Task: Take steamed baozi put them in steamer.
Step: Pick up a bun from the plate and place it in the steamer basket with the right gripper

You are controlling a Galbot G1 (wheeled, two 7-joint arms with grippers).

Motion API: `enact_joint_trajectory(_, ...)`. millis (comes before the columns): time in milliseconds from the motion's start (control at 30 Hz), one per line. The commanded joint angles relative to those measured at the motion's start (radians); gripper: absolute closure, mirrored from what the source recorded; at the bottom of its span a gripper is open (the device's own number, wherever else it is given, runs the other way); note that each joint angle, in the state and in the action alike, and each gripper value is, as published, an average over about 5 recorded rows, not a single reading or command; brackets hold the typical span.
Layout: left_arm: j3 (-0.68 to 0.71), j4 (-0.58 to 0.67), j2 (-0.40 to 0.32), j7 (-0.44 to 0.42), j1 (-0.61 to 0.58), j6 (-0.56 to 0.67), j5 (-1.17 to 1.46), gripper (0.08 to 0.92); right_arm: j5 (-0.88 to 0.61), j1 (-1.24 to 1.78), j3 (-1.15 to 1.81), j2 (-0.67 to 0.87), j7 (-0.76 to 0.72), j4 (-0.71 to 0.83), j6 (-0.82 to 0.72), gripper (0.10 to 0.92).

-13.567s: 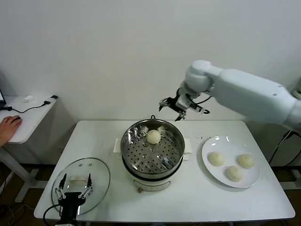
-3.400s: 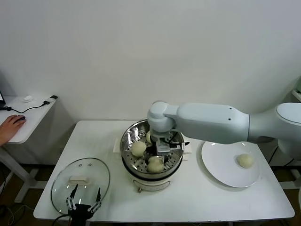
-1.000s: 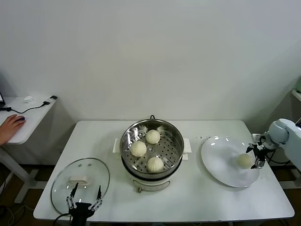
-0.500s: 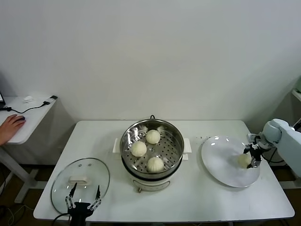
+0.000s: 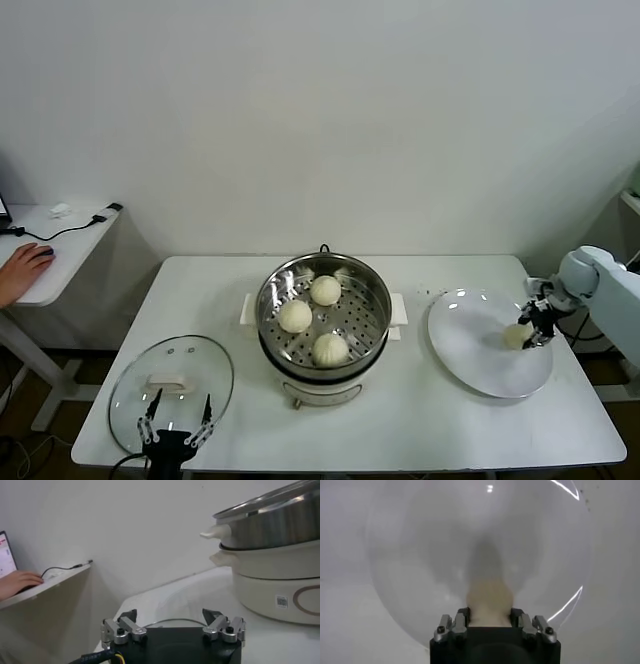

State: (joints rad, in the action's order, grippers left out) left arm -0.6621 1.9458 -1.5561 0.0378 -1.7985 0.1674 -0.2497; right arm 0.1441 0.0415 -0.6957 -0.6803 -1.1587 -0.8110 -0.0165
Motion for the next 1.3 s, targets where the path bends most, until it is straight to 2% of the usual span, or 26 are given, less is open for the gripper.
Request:
enact_joint_trajectory(33, -0.001, 0.002, 0.004, 0.001, -0.003, 0.002, 0.002, 0.177, -0.155, -0.089, -0.105, 0.040, 0.003, -0.081, -0.042, 0.482)
enact_joint_trajectory(200, 0.012, 0.000, 0.003, 0.003, -0.010, 0.007, 0.002, 0.177, -0.360, -0.327, -0.307, 0.054, 0.008, -0.210, -0.121, 0.478)
enact_joint_trajectory(333, 0.032, -0.004, 0.003, 0.010, -0.019, 0.011, -0.005, 0.177, -0.550, -0.553, -0.511, 0.000, 0.035, -0.271, -0.182, 0.476)
enact_joint_trajectory(567, 0.060, 0.009, 0.002, 0.007, -0.022, 0.017, -0.012, 0.177, -0.842, -0.869, -0.807, -0.214, 0.065, -0.288, -0.250, 0.474)
enact_joint_trajectory(800, 0.064, 0.022, 0.003, 0.002, -0.017, 0.017, -0.014, 0.177, -1.105, -0.977, -0.946, -0.411, 0.119, -0.322, -0.309, 0.466)
enact_joint_trajectory(1067, 0.070, 0.019, 0.011, 0.005, -0.022, 0.022, -0.010, 0.177, -1.197, -0.982, -1.044, -0.538, 0.190, -0.396, -0.352, 0.462)
enact_joint_trajectory(1300, 0.063, 0.018, 0.022, 0.001, 0.003, 0.012, -0.009, 0.177, -1.182, -0.911, -1.075, -0.587, 0.256, -0.441, -0.381, 0.457)
